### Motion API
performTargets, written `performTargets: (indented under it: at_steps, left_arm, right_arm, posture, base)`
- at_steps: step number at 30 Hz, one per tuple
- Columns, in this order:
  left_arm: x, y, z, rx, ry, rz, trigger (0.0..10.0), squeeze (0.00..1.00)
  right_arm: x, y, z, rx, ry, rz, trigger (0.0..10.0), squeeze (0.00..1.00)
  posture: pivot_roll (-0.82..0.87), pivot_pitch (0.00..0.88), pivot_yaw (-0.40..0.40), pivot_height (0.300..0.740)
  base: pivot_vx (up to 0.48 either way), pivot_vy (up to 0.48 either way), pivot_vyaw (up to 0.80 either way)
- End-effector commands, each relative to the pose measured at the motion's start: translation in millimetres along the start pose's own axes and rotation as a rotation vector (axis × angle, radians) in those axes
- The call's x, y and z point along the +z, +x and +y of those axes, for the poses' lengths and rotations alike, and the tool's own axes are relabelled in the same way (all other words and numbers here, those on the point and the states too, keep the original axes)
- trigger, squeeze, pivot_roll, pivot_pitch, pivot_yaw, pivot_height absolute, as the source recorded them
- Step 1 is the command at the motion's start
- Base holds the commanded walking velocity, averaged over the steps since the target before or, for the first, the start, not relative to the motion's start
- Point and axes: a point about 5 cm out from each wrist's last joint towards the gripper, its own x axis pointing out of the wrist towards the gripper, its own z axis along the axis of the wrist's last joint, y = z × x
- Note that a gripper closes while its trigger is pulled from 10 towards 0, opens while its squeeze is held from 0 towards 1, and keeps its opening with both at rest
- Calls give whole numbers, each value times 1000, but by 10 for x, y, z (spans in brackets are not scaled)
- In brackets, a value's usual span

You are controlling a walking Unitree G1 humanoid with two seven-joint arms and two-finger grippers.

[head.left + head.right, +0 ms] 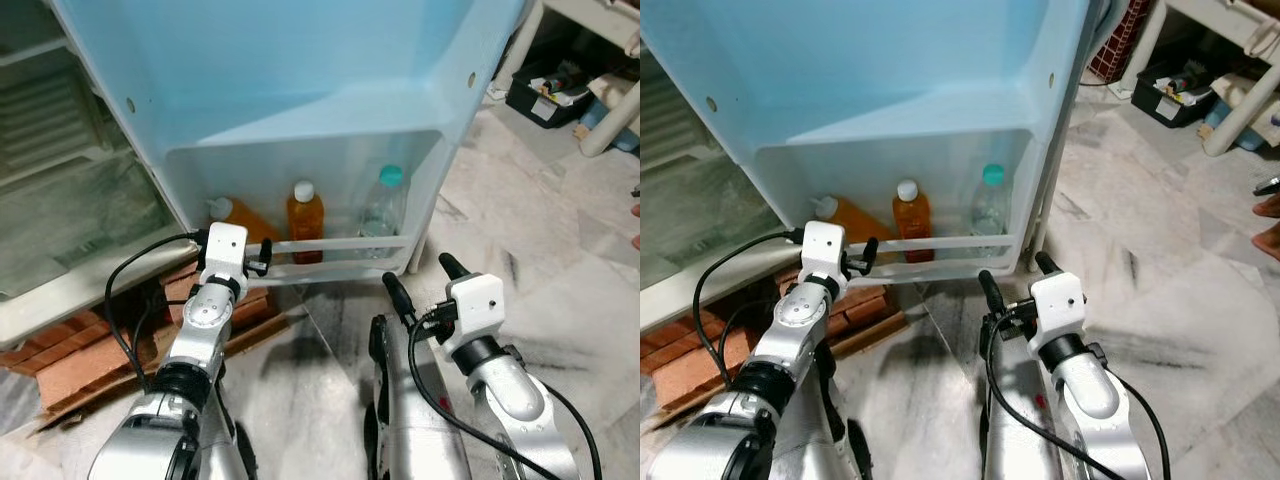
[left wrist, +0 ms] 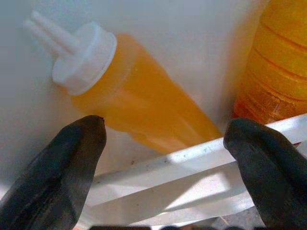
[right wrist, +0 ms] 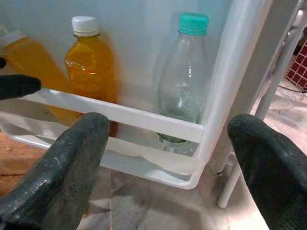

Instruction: Restocking fridge

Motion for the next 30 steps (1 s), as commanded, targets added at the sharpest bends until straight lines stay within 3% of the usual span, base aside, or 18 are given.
performTargets:
  at_steps: [1,6,7,13,16,23,30]
  left_arm:
    - [102,74,-147,-66,35,-17,10000,0]
    - [183,103,-343,-155,61,-57,10000,0]
    - [213,99,-467,-207,68,-81,10000,0]
    - [290,33,-831,-361,131,-164,10000,0]
    - [314,24,-892,-369,113,-176,10000,0]
    - [397,48,-855,-361,115,-215,10000,0]
    - [592,12,-715,-334,100,-323,10000,0]
  right_arm:
    - [-9,-35,5,-7,-6,14,10000,0]
    - [-11,-28,8,-9,-8,15,10000,0]
    - [-7,-17,16,-8,-8,13,10000,0]
    - [-13,28,38,-1,-8,7,10000,0]
    - [-17,50,56,4,-8,3,10000,0]
    - [-29,83,73,5,-5,-1,10000,0]
    - [-46,175,89,4,-1,-16,10000,0]
  posture:
    - [-186,245,-3,473]
    - [-183,245,-4,473]
    - [-179,243,-5,473]
    - [-166,237,-5,473]
    - [-161,231,-2,473]
    - [-151,220,3,473]
    - [-127,192,16,473]
  base:
    - [0,0,0]
    - [0,0,0]
    - [0,0,0]
    - [0,0,0]
    - [0,0,0]
    - [0,0,0]
    - [0,0,0]
